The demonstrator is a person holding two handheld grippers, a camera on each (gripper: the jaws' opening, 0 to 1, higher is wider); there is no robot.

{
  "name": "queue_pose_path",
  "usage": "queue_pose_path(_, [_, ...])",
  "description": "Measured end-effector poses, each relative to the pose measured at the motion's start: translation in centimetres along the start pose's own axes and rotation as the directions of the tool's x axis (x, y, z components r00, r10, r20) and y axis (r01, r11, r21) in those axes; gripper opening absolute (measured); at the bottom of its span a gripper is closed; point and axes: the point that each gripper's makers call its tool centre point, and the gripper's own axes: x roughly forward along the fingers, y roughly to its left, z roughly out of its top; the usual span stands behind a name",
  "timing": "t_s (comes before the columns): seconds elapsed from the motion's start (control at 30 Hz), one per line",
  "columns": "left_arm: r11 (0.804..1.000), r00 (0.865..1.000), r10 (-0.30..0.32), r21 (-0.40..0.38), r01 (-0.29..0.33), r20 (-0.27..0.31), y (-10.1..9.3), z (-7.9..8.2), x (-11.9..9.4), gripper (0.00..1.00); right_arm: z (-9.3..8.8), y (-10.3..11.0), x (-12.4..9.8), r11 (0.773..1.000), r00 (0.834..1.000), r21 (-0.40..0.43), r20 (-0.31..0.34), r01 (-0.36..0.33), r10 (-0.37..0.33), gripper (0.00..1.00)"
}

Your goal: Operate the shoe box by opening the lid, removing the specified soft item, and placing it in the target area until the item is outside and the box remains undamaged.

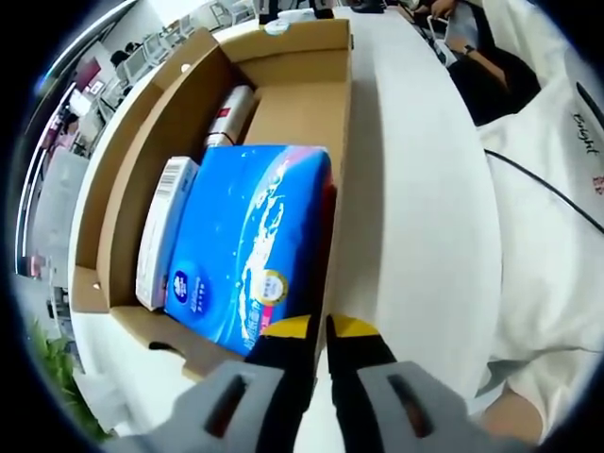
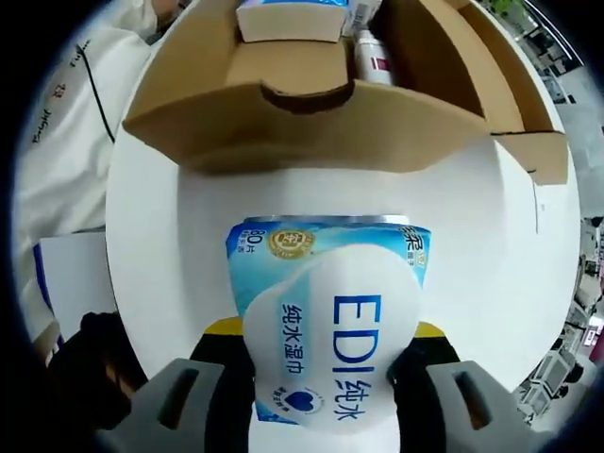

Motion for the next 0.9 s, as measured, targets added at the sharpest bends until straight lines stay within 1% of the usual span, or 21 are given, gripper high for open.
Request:
queue_pose_path(0.2, [1.0, 1.0, 0.015, 0.008, -0.015, 0.011, 0.0, 0.0, -0.1, 0.06, 0.0, 0.0, 0.2, 1.0, 1.0, 0.002, 0.013, -0.001, 0.001, 0.58])
queue_pose_path(0.27, [1.0, 1.0, 0.019, 0.01, -0.019, 0.015, 0.0, 0.1, -0.1, 0.06, 0.0, 0.0, 0.3, 1.0, 1.0, 0.002, 0.007, -0.001, 0.001, 0.6])
queue_pose_path(0.33, [1.0, 1.0, 0.012, -0.012, -0.012, 0.026, 0.1, 0.2, -0.2, 0.07, 0.0, 0.1, 0.3, 1.0, 1.0, 0.003, -0.01, 0.005, -0.005, 0.61])
queue_pose_path(0.43, [1.0, 0.999, 0.016, -0.01, -0.016, 0.03, 0.1, 0.2, -0.2, 0.07, -0.1, 0.0, 0.2, 0.999, 1.0, -0.036, -0.014, 0.02, -0.02, 0.62])
queue_pose_path(0.5, [1.0, 0.999, 0.023, -0.005, -0.022, 0.029, 0.2, 0.1, -0.2, 0.08, -0.2, 0.0, -0.2, 0.998, 0.999, -0.059, -0.019, 0.032, -0.033, 0.61])
queue_pose_path(0.6, [1.0, 0.999, 0.022, -0.015, -0.021, 0.033, 0.3, 0.1, -0.2, 0.08, -0.2, -0.2, -1.0, 0.998, 0.999, -0.053, 0.0, 0.035, -0.035, 0.59])
queue_pose_path(0.9, [0.999, 0.999, 0.029, -0.037, -0.028, 0.032, 0.2, 0.1, -0.2, 0.08, -0.5, -0.3, -2.3, 0.996, 0.998, -0.054, 0.015, 0.067, -0.066, 0.54])
